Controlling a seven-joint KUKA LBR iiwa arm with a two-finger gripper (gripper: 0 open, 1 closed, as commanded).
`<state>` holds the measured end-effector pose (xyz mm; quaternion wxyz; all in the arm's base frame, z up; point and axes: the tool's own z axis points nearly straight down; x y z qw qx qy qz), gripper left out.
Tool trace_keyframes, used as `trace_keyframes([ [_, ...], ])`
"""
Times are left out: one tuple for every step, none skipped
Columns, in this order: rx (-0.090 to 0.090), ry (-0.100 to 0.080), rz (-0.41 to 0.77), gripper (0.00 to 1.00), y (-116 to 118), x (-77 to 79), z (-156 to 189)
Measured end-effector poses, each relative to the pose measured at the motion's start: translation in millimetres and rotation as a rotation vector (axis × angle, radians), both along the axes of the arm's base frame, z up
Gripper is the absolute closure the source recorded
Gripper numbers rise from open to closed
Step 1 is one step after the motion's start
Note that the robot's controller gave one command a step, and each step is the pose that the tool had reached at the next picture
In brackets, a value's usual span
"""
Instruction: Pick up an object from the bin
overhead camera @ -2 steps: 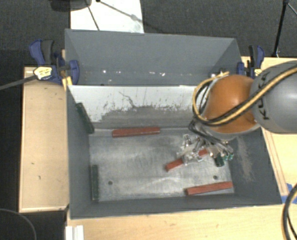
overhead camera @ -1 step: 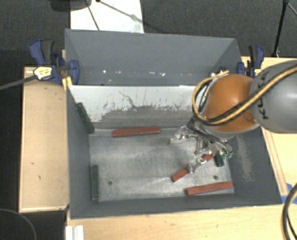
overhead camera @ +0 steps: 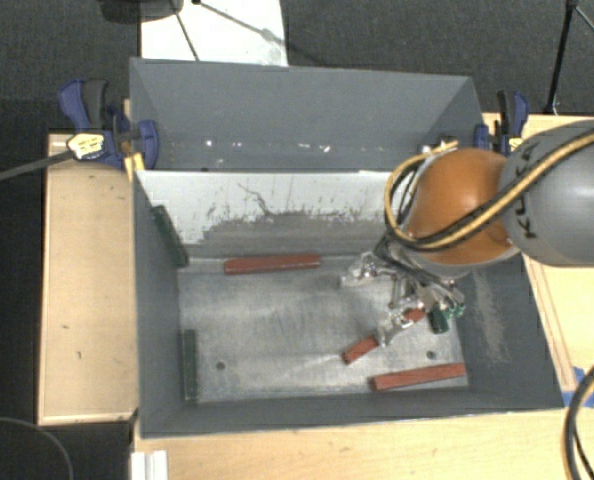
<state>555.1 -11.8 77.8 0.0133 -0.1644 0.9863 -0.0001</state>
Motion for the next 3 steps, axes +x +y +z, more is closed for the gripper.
trace_keyframes([
  [-0.011,0.012,0.14,1.0,8.8,-56.5,0.1],
  [-0.011,0.012,0.14,1.0,8.8,-56.5,0.1],
  [-0.005,0.03,0.147,1.0,10.9,-61.1,42.9],
])
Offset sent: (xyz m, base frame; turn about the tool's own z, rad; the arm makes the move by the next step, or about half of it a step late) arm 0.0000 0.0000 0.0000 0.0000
